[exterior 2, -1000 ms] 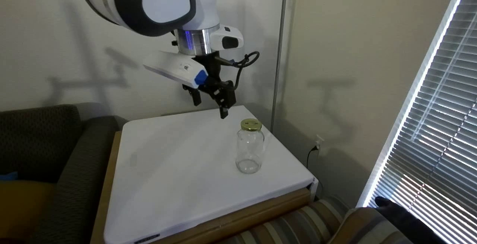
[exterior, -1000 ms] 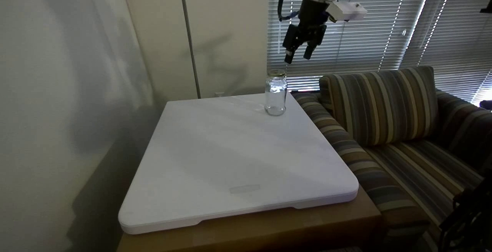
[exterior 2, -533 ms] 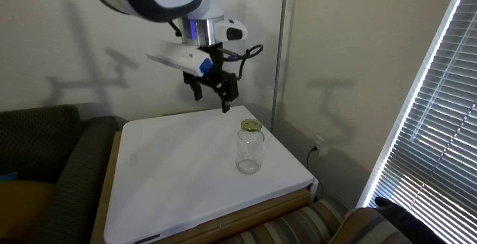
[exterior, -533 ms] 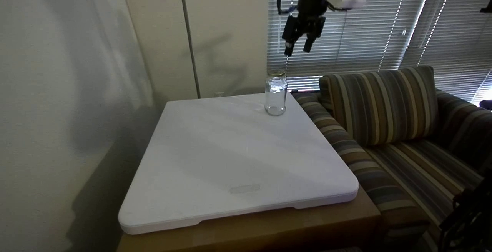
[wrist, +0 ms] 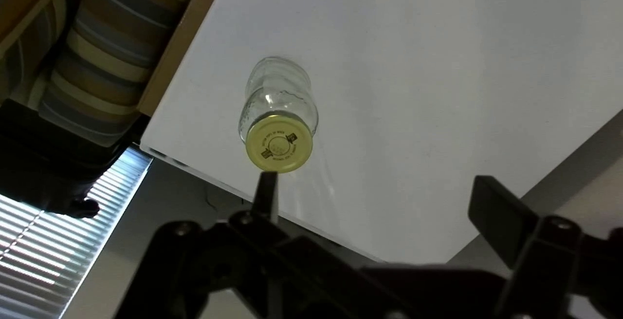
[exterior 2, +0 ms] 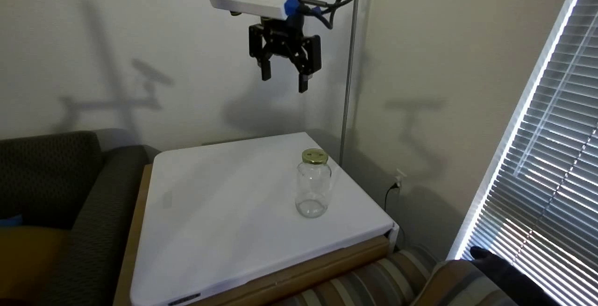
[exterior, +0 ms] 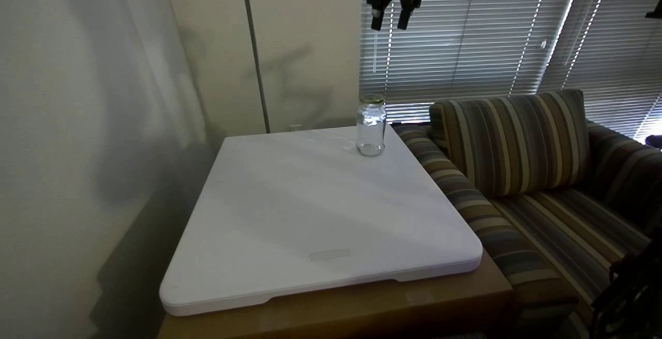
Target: Remove the lid from the glass jar
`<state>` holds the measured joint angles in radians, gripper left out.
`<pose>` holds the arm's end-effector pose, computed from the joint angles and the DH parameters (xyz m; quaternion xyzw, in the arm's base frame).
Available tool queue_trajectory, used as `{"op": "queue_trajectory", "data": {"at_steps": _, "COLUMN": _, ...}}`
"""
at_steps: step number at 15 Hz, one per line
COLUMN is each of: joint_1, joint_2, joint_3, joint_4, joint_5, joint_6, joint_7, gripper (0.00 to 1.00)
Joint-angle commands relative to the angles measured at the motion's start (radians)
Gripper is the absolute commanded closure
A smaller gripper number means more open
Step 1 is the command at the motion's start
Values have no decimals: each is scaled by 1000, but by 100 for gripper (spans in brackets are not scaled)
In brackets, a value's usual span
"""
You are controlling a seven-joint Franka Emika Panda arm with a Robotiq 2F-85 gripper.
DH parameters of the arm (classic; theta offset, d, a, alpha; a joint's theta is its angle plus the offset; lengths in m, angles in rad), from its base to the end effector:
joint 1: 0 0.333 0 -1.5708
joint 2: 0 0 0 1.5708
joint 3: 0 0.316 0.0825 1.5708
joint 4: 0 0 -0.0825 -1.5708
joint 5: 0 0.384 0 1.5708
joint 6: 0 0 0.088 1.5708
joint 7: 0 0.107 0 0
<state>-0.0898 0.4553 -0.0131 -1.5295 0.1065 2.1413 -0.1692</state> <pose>0.6984 -0.0662 0.4098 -0.9959 -0.0087 -0.0834 0.0331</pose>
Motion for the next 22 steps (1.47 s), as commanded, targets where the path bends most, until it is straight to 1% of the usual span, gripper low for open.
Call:
{"op": "queue_trajectory", "data": {"at_steps": 1, "joint_1": 0, "joint_2": 25, "joint_3": 5, "joint_4": 37, "joint_5": -6, "joint_6": -37, "joint_7": 11, "gripper": 0}}
{"op": "queue_trajectory", "data": {"at_steps": 6, "joint_1": 1, "joint_2": 98, "joint_3": 11, "joint_4": 103, "joint_5": 4, "joint_6": -65, "joint_7": 31, "gripper": 0}}
{"op": "queue_trajectory", "data": {"at_steps": 14, "joint_1": -27, "joint_2": 204, "joint_3": 18, "joint_4": 199, "joint_5": 26, "joint_6": -67, "joint_7": 23, "gripper": 0}}
{"op": "queue_trajectory", "data": {"at_steps": 15, "joint_1": -10, "joint_2": 163, "joint_3": 12, "joint_4": 139, "joint_5": 4, "joint_6": -36, "joint_7": 31, "gripper": 0}}
{"op": "queue_trajectory", "data": {"at_steps": 19, "joint_1": -16, "joint_2": 188, "joint_3": 12, "joint_4": 166, "joint_5": 6, "joint_6": -34, "joint_7": 31, "gripper": 0}}
{"op": "queue_trajectory", "data": {"at_steps": 20, "joint_1": -19, "joint_2": 162, "joint_3": 28, "joint_4": 142, "joint_5": 25, "joint_6": -10, "joint_7": 16, "gripper": 0}}
{"op": "queue_trajectory", "data": {"at_steps": 22, "joint_1": -9, "joint_2": 136, "joint_3": 39, "joint_4": 114, "joint_5": 22, "joint_6": 23, "joint_7": 5, "gripper": 0}}
